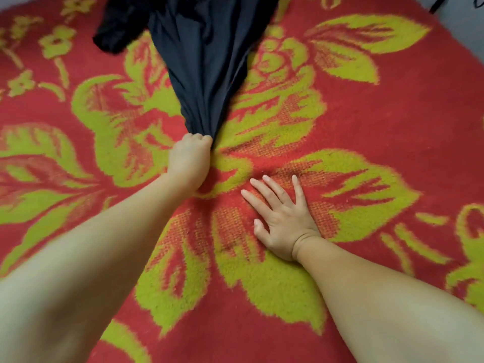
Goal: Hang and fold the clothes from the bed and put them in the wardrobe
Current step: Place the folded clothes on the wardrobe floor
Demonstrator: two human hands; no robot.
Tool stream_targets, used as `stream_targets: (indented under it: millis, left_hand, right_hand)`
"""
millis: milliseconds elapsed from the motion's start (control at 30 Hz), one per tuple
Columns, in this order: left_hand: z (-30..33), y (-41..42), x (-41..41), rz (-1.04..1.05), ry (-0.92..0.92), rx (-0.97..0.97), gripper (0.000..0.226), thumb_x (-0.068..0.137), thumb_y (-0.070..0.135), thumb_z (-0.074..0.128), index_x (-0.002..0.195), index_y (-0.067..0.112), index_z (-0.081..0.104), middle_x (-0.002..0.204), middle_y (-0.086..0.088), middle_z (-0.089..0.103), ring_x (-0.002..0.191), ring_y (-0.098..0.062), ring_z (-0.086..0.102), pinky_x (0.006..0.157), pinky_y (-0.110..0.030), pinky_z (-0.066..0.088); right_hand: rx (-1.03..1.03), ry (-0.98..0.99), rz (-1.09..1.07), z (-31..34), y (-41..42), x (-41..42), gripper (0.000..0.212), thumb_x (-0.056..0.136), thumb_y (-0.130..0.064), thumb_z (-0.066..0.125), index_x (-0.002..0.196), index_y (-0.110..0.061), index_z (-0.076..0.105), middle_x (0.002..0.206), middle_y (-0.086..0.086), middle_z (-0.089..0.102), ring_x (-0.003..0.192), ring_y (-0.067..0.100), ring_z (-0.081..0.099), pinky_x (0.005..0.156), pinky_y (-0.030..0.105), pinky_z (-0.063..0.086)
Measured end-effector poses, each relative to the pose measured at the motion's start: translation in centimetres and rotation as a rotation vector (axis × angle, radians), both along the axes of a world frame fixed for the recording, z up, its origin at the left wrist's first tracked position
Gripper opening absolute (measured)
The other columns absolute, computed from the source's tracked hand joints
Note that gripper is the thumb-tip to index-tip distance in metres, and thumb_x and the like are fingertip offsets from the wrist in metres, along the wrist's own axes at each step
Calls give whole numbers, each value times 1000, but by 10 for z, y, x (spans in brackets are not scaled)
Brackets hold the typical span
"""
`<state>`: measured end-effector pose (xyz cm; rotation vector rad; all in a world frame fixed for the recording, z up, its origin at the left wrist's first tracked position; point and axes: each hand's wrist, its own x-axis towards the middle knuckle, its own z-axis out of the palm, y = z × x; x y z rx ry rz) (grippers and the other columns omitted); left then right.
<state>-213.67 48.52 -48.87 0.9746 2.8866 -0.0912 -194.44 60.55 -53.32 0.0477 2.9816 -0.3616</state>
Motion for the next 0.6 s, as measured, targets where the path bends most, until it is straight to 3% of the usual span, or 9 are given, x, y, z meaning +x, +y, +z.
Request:
stream_targets:
  millis: [267,367,467,600]
  left_hand:
    - [13,-24,109,-62,-62,-252,26,92,4,42,111,11,60,113,-9,61,110,-29,53,74,-34,37]
    - [17,-50,168,-116,-161,-286,24,92,8,45,110,13,61,115,-8,62,110,-29,53,83,-35,39]
    - [21,-87,234,-81,-304,-251,25,93,5,42,113,7,57,117,-13,59,111,-33,51,86,-39,39]
    - [61,-117,317,-117,-555,-170,29,86,-3,47,113,4,52,115,-17,56,108,-36,49,81,-42,37]
  right_hand:
    - [98,17,-11,-4,0,0,68,86,-48,5,152,-35,13,160,-12,7,147,10,0,113,53,-15]
    - [96,-50,-80,-2,-8,8,61,97,-44,19,154,-25,6,161,-9,0,147,9,-5,116,52,-11]
    - [60,-196,-150,15,-30,33,71,99,-37,33,153,-13,-5,161,2,-8,148,15,-7,119,47,-2]
    - [81,-268,-71,55,-67,95,95,90,-17,51,148,-25,-23,159,10,-17,148,21,-11,117,50,2]
